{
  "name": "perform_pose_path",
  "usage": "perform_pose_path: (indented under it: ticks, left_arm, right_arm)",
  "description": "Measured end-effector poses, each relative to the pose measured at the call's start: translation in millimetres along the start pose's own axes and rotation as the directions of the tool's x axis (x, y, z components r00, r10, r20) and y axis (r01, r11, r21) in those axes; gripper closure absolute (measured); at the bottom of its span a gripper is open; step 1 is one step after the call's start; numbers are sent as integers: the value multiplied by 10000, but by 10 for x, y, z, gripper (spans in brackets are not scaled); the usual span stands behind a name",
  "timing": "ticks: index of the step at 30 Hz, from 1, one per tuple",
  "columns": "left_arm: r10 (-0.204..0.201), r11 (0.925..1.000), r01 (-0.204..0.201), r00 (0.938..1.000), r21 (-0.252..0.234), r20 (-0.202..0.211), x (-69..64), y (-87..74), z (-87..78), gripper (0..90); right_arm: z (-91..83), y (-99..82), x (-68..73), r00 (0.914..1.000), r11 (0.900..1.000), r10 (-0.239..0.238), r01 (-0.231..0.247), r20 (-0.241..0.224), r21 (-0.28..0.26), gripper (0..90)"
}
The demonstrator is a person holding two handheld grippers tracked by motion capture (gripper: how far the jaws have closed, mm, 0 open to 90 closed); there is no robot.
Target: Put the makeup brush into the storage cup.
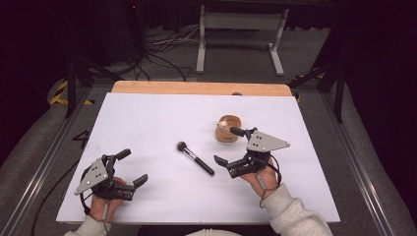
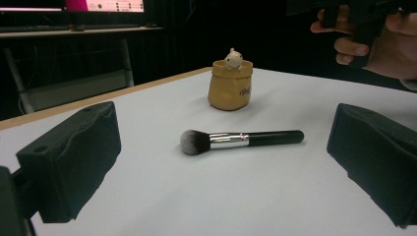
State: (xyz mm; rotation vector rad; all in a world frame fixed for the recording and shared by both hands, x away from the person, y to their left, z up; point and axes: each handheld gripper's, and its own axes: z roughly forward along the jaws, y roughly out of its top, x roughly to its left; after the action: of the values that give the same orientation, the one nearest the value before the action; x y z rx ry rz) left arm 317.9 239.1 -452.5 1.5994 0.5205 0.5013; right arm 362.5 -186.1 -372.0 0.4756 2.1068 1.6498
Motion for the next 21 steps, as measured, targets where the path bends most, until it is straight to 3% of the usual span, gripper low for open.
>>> perform_pose_path:
  ticks: [7,11,16,21]
  left_arm:
    - [-29,10000,30,10000,-44,28,-3,5,11,3]
    - [-39,10000,39,10000,-64,59,4,6,7,3]
    - [-66,9999,67,10000,-92,74,-1,7,-3,3]
    - [-91,9999,91,9999,-135,49,8,7,-14,3]
  right_arm:
    - [201,94,-42,9995,9999,113,-110,-287,123,0]
    - [303,168,-69,9967,9998,202,-198,-789,58,0]
    - [446,245,-82,9952,9992,-204,235,-960,310,0]
    - [559,323,-119,9934,9974,-261,334,-1117,645,6]
